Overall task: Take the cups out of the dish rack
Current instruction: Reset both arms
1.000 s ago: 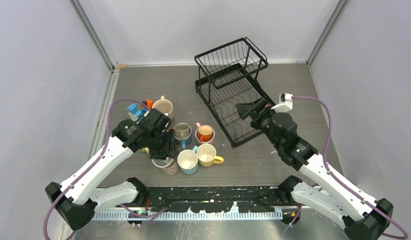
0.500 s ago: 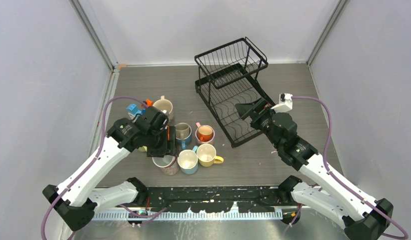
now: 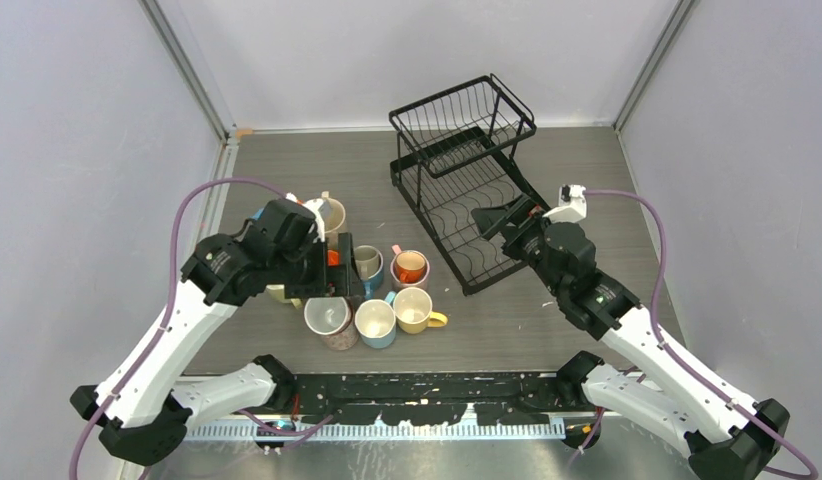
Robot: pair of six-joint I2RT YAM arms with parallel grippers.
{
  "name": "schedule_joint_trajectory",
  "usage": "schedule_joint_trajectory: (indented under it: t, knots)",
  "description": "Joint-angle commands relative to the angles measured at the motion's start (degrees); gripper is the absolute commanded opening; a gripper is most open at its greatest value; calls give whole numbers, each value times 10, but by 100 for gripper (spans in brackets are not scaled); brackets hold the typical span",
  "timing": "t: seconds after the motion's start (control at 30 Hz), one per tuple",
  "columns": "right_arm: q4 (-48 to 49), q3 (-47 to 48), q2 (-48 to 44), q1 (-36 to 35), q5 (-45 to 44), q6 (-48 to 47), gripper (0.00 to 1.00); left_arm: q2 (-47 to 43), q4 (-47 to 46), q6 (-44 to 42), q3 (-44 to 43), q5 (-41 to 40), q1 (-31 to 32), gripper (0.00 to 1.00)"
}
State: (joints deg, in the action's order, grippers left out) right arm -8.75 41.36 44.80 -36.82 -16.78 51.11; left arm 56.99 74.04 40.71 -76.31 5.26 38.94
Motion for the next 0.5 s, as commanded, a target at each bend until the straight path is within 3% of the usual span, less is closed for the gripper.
schedule_joint_trajectory:
  t: [0.0, 0.07, 0.47]
  knots:
    - [-24, 60, -1, -3, -1, -10, 100, -3, -50, -21, -43, 8, 2, 93]
    - [-45, 79, -2, -3, -4, -15, 100, 3, -77, -22, -52, 7, 2, 99]
    - [-96, 167, -33, -3, 2, -53, 100, 49, -244, -34, -111, -39, 2, 100]
